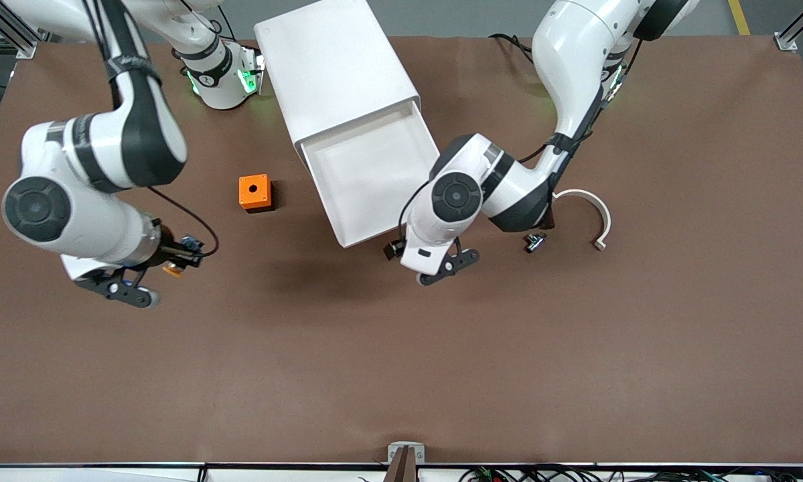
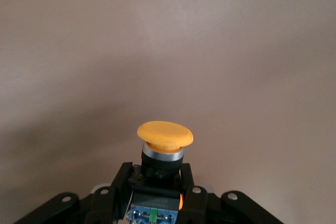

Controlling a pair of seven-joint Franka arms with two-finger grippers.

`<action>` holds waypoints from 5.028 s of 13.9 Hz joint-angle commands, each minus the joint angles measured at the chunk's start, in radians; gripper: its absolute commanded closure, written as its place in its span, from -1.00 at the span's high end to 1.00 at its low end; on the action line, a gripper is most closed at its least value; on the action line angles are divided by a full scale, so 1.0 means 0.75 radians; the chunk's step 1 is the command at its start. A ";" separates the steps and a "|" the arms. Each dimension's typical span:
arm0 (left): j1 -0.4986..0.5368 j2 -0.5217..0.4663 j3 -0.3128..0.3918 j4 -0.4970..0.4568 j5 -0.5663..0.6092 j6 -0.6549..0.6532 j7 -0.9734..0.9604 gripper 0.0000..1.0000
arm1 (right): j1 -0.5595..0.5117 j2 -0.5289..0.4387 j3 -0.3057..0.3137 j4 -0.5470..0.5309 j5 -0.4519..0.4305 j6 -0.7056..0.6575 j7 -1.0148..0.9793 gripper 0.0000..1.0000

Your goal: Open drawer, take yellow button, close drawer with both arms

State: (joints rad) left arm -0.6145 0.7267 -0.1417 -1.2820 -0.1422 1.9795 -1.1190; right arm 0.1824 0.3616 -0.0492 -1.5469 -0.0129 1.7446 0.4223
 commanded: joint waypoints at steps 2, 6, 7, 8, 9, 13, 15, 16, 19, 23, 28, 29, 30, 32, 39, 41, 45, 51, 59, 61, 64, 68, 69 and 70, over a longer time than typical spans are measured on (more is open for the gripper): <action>-0.052 -0.048 -0.056 -0.060 0.010 -0.107 -0.130 1.00 | -0.222 -0.038 0.031 -0.228 -0.046 0.240 -0.313 -1.00; -0.052 -0.063 -0.199 -0.066 0.008 -0.185 -0.256 1.00 | -0.409 -0.022 0.033 -0.490 -0.059 0.663 -0.585 -1.00; -0.052 -0.063 -0.234 -0.072 0.010 -0.199 -0.293 1.00 | -0.439 0.006 0.033 -0.531 -0.056 0.767 -0.636 -1.00; -0.054 -0.065 -0.267 -0.086 0.012 -0.211 -0.322 1.00 | -0.456 0.039 0.035 -0.551 -0.056 0.835 -0.665 -1.00; -0.056 -0.067 -0.289 -0.109 0.016 -0.210 -0.330 1.00 | -0.460 0.070 0.035 -0.555 -0.056 0.872 -0.669 -1.00; -0.103 -0.067 -0.312 -0.121 0.022 -0.207 -0.377 1.00 | -0.476 0.174 0.037 -0.555 -0.044 0.967 -0.688 -1.00; -0.150 -0.065 -0.312 -0.123 0.022 -0.197 -0.381 1.00 | -0.474 0.213 0.041 -0.553 -0.044 1.014 -0.690 -1.00; -0.164 -0.067 -0.312 -0.123 0.022 -0.197 -0.383 1.00 | -0.466 0.223 0.043 -0.551 -0.044 1.024 -0.690 -1.00; -0.164 -0.065 -0.310 -0.119 0.030 -0.195 -0.392 1.00 | -0.431 0.264 0.045 -0.525 -0.042 1.051 -0.688 -1.00; -0.110 -0.093 -0.263 -0.109 0.181 -0.197 -0.394 1.00 | -0.425 0.309 0.045 -0.480 -0.042 1.053 -0.692 1.00; 0.291 -0.228 -0.232 -0.105 0.310 -0.214 -0.110 1.00 | -0.413 0.197 0.047 -0.453 -0.040 0.872 -0.680 1.00; 0.369 -0.263 -0.230 -0.107 0.312 -0.238 -0.047 1.00 | -0.403 0.146 0.049 -0.423 -0.022 0.765 -0.665 1.00; 0.450 -0.302 -0.228 -0.107 0.312 -0.271 0.015 1.00 | -0.391 0.109 0.049 -0.382 -0.001 0.645 -0.627 1.00; 0.598 -0.379 -0.230 -0.107 0.312 -0.285 0.144 1.00 | -0.342 0.066 0.049 -0.251 0.003 0.379 -0.541 1.00; 0.891 -0.633 -0.232 -0.113 0.312 -0.504 0.549 1.00 | -0.286 -0.001 0.049 0.185 0.003 -0.266 -0.457 1.00; 0.944 -0.688 -0.239 -0.117 0.310 -0.569 0.651 1.00 | -0.280 -0.099 0.047 0.173 0.003 -0.285 -0.459 1.00; 0.871 -0.901 -0.061 -0.303 0.286 -0.572 0.927 1.00 | -0.282 -0.196 0.045 0.175 -0.007 -0.338 -0.479 1.00; 0.748 -1.087 0.177 -0.483 0.222 -0.576 1.234 1.00 | -0.292 -0.198 0.039 0.183 -0.009 -0.334 -0.479 1.00; 0.748 -1.155 0.132 -0.555 0.214 -0.590 1.298 1.00 | -0.268 -0.210 0.043 0.265 -0.020 -0.521 -0.459 1.00; 0.748 -1.155 0.107 -0.563 0.214 -0.590 1.292 1.00 | -0.276 -0.251 0.041 0.240 0.001 -0.530 -0.459 1.00; 0.750 -1.153 0.107 -0.551 0.212 -0.608 1.279 1.00 | -0.282 -0.320 0.037 0.173 0.033 -0.490 -0.467 1.00; 0.754 -1.141 0.111 -0.518 0.210 -0.619 1.277 1.00 | -0.311 -0.431 0.039 0.020 0.036 -0.404 -0.481 1.00; 0.754 -1.139 0.115 -0.516 0.210 -0.619 1.281 1.00 | -0.307 -0.475 0.039 -0.035 0.036 -0.335 -0.485 1.00; 0.754 -1.139 0.115 -0.516 0.210 -0.619 1.279 1.00 | -0.301 -0.510 0.041 -0.079 0.036 -0.281 -0.506 1.00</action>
